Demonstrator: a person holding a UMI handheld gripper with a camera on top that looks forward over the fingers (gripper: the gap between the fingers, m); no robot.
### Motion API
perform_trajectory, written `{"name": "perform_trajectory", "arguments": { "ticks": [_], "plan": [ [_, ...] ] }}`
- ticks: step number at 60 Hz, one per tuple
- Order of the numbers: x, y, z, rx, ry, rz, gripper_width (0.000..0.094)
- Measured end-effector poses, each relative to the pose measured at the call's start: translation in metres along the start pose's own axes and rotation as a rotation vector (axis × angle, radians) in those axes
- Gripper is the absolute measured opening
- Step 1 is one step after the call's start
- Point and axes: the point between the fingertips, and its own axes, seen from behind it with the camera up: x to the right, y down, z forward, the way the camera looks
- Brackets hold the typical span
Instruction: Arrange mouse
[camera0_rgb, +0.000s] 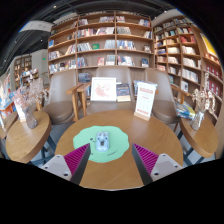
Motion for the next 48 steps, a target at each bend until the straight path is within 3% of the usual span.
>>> {"name": "perform_trajectory", "arguments": {
  "ticks": [19,48],
  "plan": [
    [0.050,0.050,-0.120,0.026,0.044,0.028,0.0853],
    [0.055,0.103,-0.149,-0.012,0.028,-0.012,0.0853]
  ]
}}
